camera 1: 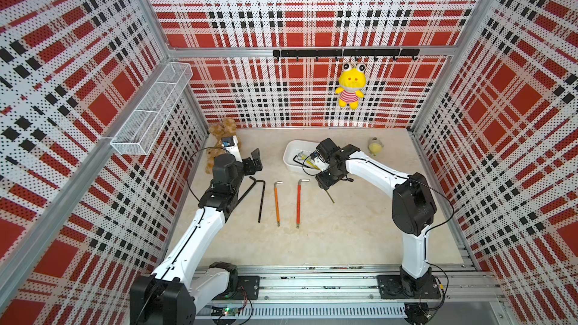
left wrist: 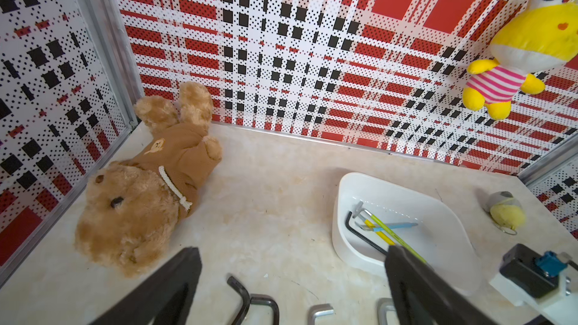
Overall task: Put the hex key on the desktop into the storage box
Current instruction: Pick up the Allen key from the center of the board.
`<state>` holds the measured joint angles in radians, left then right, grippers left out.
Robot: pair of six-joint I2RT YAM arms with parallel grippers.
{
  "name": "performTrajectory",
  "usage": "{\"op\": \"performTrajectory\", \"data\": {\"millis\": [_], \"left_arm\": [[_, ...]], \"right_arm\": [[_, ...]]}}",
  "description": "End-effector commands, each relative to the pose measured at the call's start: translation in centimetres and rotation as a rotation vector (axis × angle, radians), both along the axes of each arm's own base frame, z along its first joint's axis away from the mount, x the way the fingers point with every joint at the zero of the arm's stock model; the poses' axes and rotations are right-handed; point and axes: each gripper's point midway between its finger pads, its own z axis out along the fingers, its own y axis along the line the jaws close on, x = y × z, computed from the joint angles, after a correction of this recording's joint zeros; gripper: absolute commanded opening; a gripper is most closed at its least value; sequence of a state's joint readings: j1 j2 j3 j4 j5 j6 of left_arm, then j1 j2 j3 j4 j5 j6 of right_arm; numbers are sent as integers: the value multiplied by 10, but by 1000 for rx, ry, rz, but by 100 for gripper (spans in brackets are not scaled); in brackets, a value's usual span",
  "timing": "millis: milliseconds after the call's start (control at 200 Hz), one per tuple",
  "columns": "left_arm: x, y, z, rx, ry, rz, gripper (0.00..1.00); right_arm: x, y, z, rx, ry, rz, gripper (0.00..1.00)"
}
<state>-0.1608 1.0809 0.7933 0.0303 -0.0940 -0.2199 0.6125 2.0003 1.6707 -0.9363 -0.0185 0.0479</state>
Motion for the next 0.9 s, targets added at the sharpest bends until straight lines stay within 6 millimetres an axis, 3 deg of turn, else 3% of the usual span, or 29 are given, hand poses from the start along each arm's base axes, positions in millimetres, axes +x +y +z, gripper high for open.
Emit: {"op": "performTrajectory", "data": {"millis": [0, 251, 892], "left_arm": [[0, -3, 1, 3, -12, -14, 99], [1, -4, 0, 2, -9, -17, 99], [1, -3, 2, 1, -15, -16, 99]], "right_arm": [[-2, 1, -18, 1, 38, -86, 64], [3, 0, -46, -30, 83, -173, 60], [18, 3, -72, -86, 105, -234, 51]]}}
